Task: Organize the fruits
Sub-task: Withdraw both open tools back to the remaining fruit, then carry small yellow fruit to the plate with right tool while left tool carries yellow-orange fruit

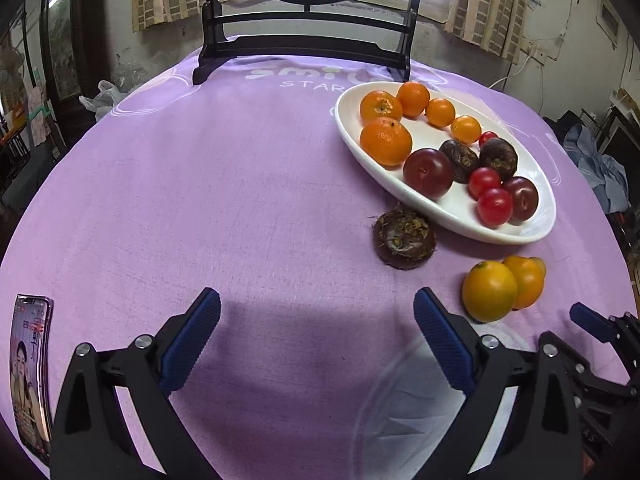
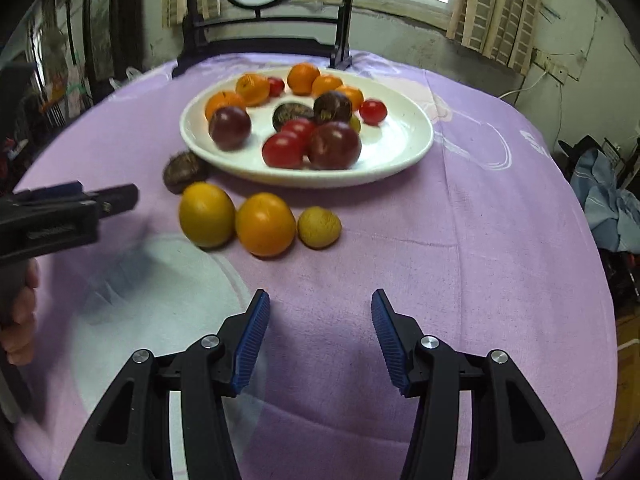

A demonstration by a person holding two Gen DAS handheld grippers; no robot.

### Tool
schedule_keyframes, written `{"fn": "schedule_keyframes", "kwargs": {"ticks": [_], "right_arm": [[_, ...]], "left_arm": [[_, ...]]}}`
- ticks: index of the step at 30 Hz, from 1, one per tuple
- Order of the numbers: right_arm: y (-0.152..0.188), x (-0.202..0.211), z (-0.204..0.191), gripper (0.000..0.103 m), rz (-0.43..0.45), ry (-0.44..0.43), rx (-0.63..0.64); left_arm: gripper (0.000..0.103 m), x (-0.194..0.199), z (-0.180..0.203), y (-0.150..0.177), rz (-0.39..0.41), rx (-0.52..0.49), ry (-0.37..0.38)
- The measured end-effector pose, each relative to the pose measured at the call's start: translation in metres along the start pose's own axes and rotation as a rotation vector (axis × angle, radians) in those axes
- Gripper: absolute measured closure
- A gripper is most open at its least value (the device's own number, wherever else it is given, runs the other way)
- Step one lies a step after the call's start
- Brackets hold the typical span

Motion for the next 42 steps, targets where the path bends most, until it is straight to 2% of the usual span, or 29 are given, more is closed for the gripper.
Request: {"fn": "schedule_keyframes", "kwargs": {"ticks": [7, 12, 18, 24, 29, 30, 31, 33, 37, 41, 42], "right_arm": [[-0.014, -0.017, 0.006, 0.051, 0.000, 0.001, -0.040], [-0.031, -0.031, 0.007, 0.053, 0.010, -0.014, -0.061], [-0.041, -0.039, -0.003, 0.079, 0.011, -0.043, -0.024], [-0.043, -0.039, -0.002, 0.078, 0.013, -0.065, -0.017], [-0.045, -0.040, -0.005, 0.076, -0.013, -0.069, 0.057], [-0.046, -0.041, -0.004, 0.072, -0.024, -0.080, 0.074], [-0.047, -0.041, -0.002, 0.061, -0.030, -0.081, 0.094], [-0.050, -0.041, 0.006, 0.050, -0.023, -0.045, 0.118], [-0.051, -0.044, 0.008, 0.050, -0.015, -0.073, 0.083], [-0.052, -0.044, 0.005, 0.052, 0.003, -0.092, 0.126], [-0.052, -0.044, 0.005, 0.060, 0.001, -0.113, 0.127]], "left_arm": [[0.008, -0.004, 0.010, 0.004, -0.022, -0.039, 0.065], [0.008, -0.009, 0.016, 0.006, -0.037, -0.059, 0.070], [0.008, -0.012, 0.018, 0.008, -0.050, -0.070, 0.069], [0.008, -0.013, 0.023, 0.008, -0.046, -0.089, 0.069], [0.008, -0.013, 0.026, 0.010, -0.048, -0.102, 0.074], [0.008, -0.013, 0.027, 0.010, -0.050, -0.106, 0.075], [0.008, -0.013, 0.027, 0.011, -0.051, -0.112, 0.072], [0.008, -0.013, 0.028, 0.011, -0.051, -0.116, 0.070], [0.007, -0.014, 0.030, 0.011, -0.050, -0.122, 0.065], [0.007, -0.015, 0.032, 0.012, -0.047, -0.140, 0.055], [0.007, -0.015, 0.033, 0.012, -0.046, -0.143, 0.054]]}}
Point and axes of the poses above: each gripper's, at about its wrist camera, not at the fingertips, and x roughly against the way its jaws point, z to its right, y to its underside, the point moved 7 cm from there along -x, roughly the way its jaws point, and after that the axes turned 12 degrees about -x, right-handed, at the moved point
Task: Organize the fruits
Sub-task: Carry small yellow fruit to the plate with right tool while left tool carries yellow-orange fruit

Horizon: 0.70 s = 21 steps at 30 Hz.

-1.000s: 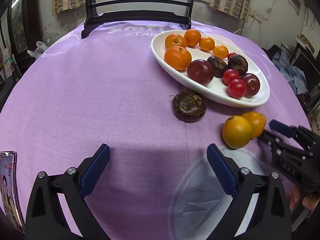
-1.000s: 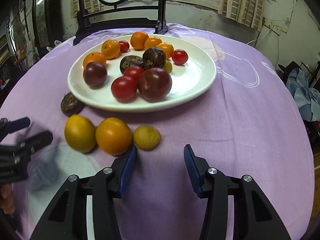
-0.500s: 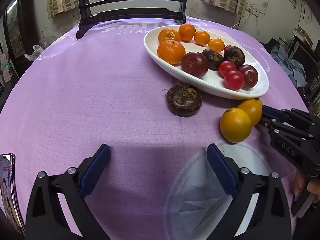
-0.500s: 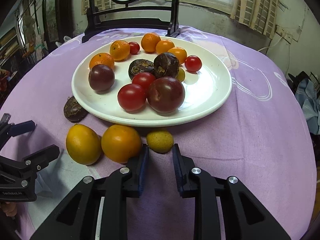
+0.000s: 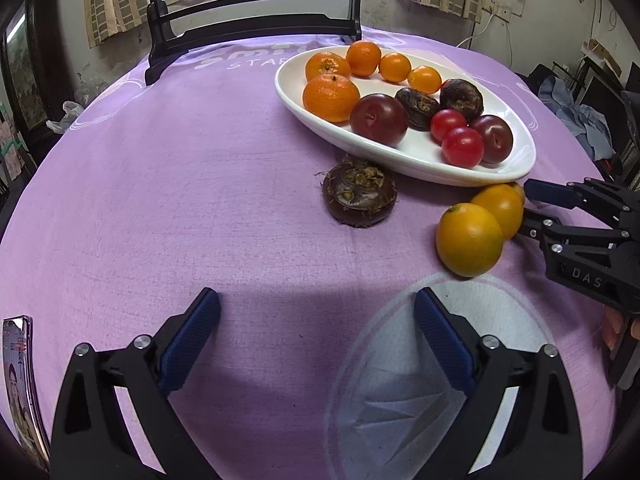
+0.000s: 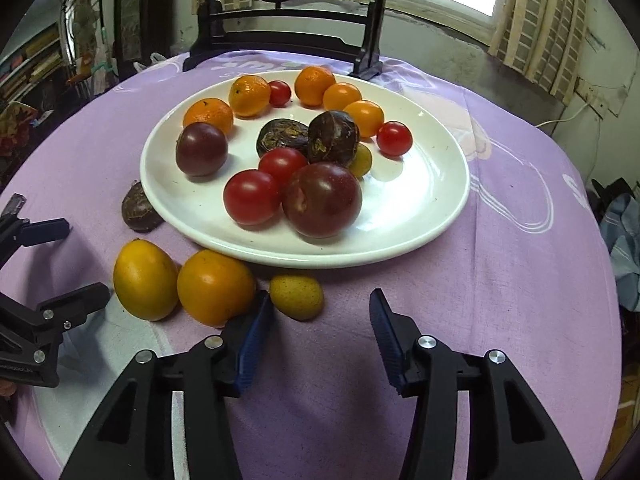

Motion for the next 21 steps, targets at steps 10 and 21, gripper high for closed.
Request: {"fn": "schedule_keyframes", "kwargs": {"ticks": [10, 21], "right_arm": [[0.007, 0.019, -0.009, 0.077, 0.011, -0.054, -0.008], [0.038, 0.074, -0.015, 0.077, 0.077, -0.118, -0.049]], "left_arm": [[0.007, 0.003, 0.001, 0.000, 0.008, 0.014, 0.038], [0.010, 0.006, 0.033, -0.002, -0.002, -0.042, 0.084]]}}
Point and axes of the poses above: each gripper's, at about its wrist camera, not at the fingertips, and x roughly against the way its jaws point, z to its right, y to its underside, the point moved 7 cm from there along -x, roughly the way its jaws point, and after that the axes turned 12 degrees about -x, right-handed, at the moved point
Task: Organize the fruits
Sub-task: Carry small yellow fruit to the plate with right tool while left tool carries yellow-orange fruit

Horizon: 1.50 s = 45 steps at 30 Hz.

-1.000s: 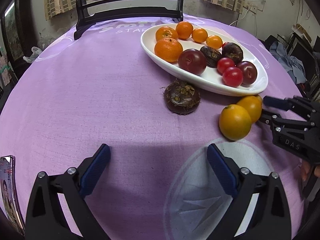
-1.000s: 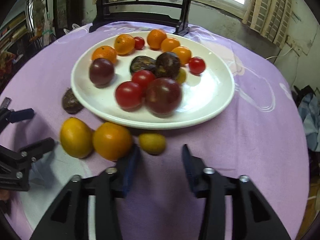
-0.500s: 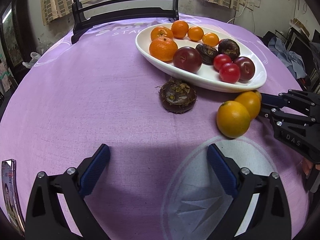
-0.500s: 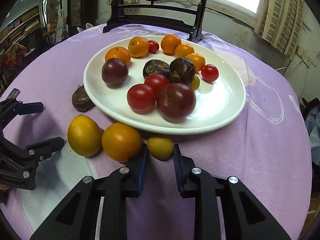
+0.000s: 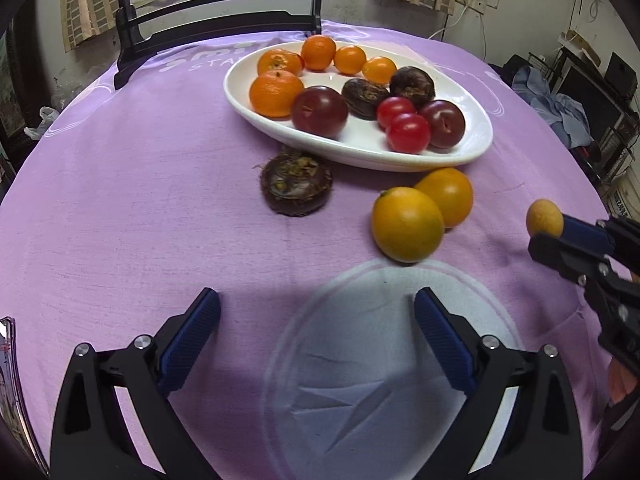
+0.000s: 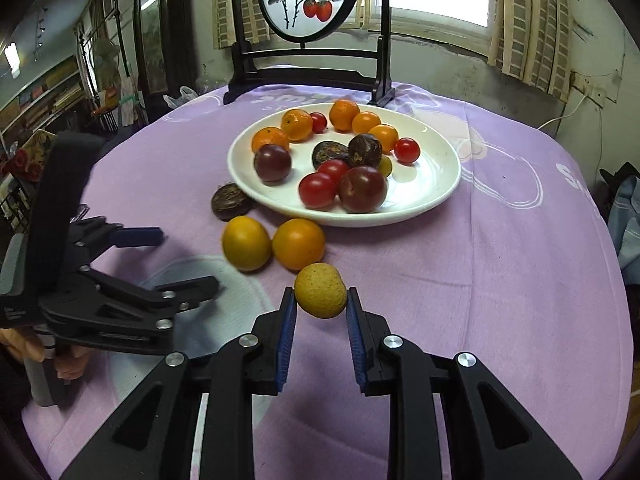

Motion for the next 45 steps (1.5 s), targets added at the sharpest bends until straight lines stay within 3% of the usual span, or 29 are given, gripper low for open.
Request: {"fn": "schedule_keyframes", "kwargs": {"ticks": [2, 11, 17, 24, 30, 38, 45], "right_arm": [[0.002, 0.003, 0.000, 0.077, 0.006, 0.003, 0.002], [0.001, 0.014, 0.007, 0.077, 0.021, -0.027, -0.022], [0.001, 0.017, 0.006, 0.077, 0.026, -0.040, -0.015], [0.001, 0.018, 0.003, 0.077, 0.034, -0.038, -0.019], [-0.010, 0.027, -0.001, 0.077, 0.078, -0.043, -0.045], [-0.061, 0.024, -0.020, 0.077, 0.132, -0.039, -0.009], [-0.097, -0.028, -0.015, 0.077, 0.109, 0.001, -0.066]], "left_arm": [[0.021, 0.000, 0.006, -0.004, 0.003, -0.014, -0.004], [0.035, -0.012, 0.037, -0.028, 0.008, -0.111, -0.004], [0.062, -0.015, 0.041, -0.039, 0.008, -0.134, 0.017], [0.063, 0.001, 0.037, -0.029, 0.012, -0.133, 0.039], [0.063, 0.039, 0.025, -0.033, 0.066, -0.136, 0.048], [0.063, 0.063, -0.008, -0.100, 0.178, -0.076, -0.024], [0.063, 0.009, -0.037, -0.144, 0.116, 0.016, -0.076]]}}
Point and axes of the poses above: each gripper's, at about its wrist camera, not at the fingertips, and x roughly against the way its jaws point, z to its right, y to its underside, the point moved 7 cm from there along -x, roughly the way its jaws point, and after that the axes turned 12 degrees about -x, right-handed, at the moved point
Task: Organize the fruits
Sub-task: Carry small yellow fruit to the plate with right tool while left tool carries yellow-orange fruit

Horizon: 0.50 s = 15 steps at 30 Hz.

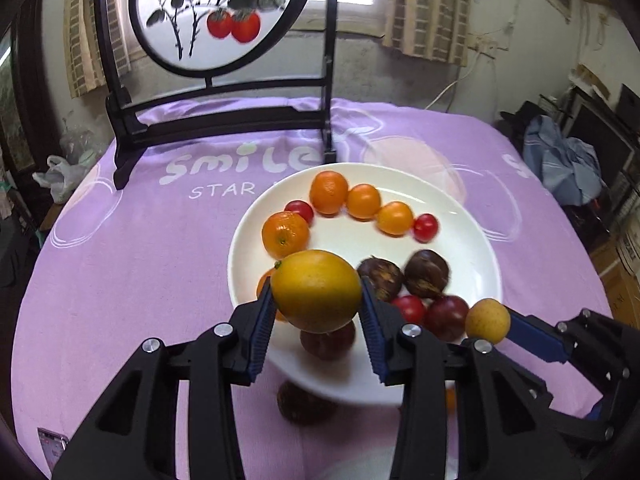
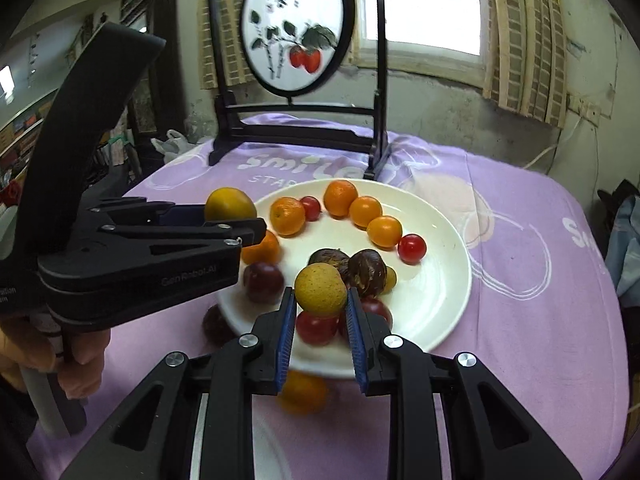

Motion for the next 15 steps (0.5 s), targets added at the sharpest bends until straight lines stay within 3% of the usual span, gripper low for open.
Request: {"fn": "schedule_keyframes", "kwargs": {"ticks": [5, 7, 10, 15], "right_arm": [[-0.008, -0.033, 0.011, 0.077, -0.025, 0.020, -0.052], [-0.011, -0.037, 0.014, 0.072, -0.011, 0.029, -0.069], [-0.012, -0.036, 0.018, 0.069, 0.005, 0.029, -0.098], [-0.004, -0.016, 0.018, 0.064, 0.013, 0.013, -0.103]], "left_arm": [[0.059, -0.036, -0.001, -0.006, -0.046, 0.026, 0.024], [0.040, -0.040, -0.004, -0.010, -0.031, 0.056, 0.020], [0.038, -0.031, -0.004, -0.016, 0.006, 0.070, 0.026], [0.023, -0.003, -0.008, -0.009, 0.036, 0.070, -0.011]]}}
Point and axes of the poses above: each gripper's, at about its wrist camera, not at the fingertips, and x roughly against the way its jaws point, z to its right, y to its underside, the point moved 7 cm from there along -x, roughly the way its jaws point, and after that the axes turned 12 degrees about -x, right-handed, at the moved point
